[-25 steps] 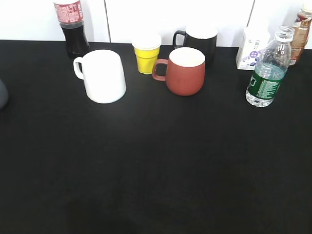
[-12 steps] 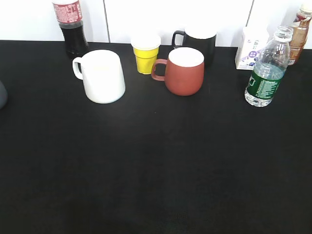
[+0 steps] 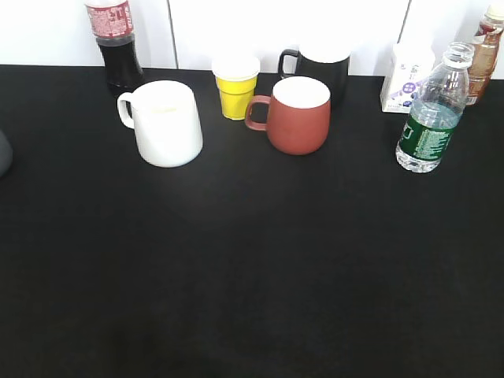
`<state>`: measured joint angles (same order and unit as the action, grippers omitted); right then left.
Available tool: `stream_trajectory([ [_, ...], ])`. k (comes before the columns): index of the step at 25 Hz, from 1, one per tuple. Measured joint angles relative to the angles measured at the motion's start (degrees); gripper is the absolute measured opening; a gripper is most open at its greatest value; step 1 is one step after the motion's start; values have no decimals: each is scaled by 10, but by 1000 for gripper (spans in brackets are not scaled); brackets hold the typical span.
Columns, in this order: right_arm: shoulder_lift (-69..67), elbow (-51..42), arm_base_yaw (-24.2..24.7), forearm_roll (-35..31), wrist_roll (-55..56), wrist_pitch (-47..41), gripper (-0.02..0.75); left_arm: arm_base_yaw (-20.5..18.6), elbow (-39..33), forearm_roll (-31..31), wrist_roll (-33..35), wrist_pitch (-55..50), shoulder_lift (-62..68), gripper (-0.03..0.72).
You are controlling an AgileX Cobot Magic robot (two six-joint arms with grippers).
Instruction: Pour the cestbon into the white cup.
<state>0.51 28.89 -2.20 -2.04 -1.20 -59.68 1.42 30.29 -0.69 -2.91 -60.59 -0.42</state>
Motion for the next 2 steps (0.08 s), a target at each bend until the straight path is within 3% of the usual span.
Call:
stream_trajectory([
  [2,0,0,0,0,0,0,586,0,0,0,0,0,0,248],
])
